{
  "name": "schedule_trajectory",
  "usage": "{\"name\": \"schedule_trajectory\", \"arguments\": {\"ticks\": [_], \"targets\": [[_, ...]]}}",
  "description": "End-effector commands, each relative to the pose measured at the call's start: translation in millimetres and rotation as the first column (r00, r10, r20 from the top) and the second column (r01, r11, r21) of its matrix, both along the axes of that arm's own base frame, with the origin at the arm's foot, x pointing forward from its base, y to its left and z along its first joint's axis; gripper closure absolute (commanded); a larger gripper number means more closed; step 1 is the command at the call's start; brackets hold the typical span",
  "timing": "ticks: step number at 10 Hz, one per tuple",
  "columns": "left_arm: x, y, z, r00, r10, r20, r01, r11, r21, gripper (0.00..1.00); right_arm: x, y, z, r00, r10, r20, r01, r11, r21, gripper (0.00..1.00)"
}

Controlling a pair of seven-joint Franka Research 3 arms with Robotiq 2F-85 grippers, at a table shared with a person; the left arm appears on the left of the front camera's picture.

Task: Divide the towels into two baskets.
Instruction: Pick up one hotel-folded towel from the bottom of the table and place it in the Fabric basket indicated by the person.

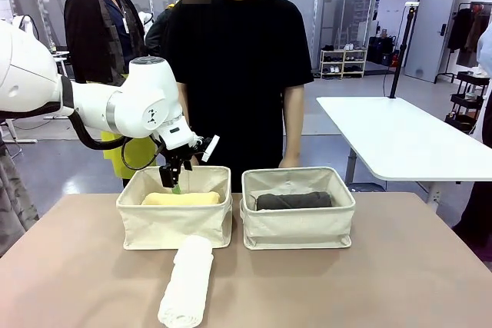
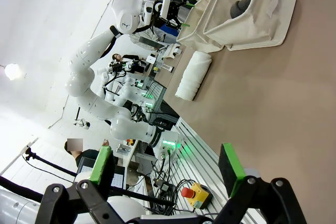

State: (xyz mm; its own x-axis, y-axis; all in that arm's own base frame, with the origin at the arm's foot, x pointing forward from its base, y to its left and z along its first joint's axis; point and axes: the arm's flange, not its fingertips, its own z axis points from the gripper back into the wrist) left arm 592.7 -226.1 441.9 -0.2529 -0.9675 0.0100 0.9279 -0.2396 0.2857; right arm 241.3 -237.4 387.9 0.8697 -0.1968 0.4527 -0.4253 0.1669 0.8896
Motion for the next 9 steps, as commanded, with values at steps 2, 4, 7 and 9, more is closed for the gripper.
{"name": "schedule_trajectory", "arguments": {"ticks": [2,4,7,9], "targets": [[1.2,3.2,-0.3,1.0,0.0,0.0,0.0,1.0,0.004,0.0,-3.4,1.1,4.3,1.0,0.001,-0.002,-0.001,1.0,0.004,0.0],[1.2,3.2,-0.3,1.0,0.0,0.0,0.0,1.0,0.004,0.0,-3.4,1.1,4.3,1.0,0.001,-0.002,-0.001,1.0,0.004,0.0],[-15.7,1.7,20.3,0.998,0.064,-0.009,-0.064,0.997,-0.04,0.0,-3.4,1.1,4.3,1.0,0.001,-0.002,-0.001,1.0,0.004,0.0],[-51.4,21.5,58.3,0.966,0.219,-0.136,-0.229,0.971,-0.064,0.0,-3.4,1.1,4.3,1.0,0.001,-0.002,-0.001,1.0,0.004,0.0]]}}
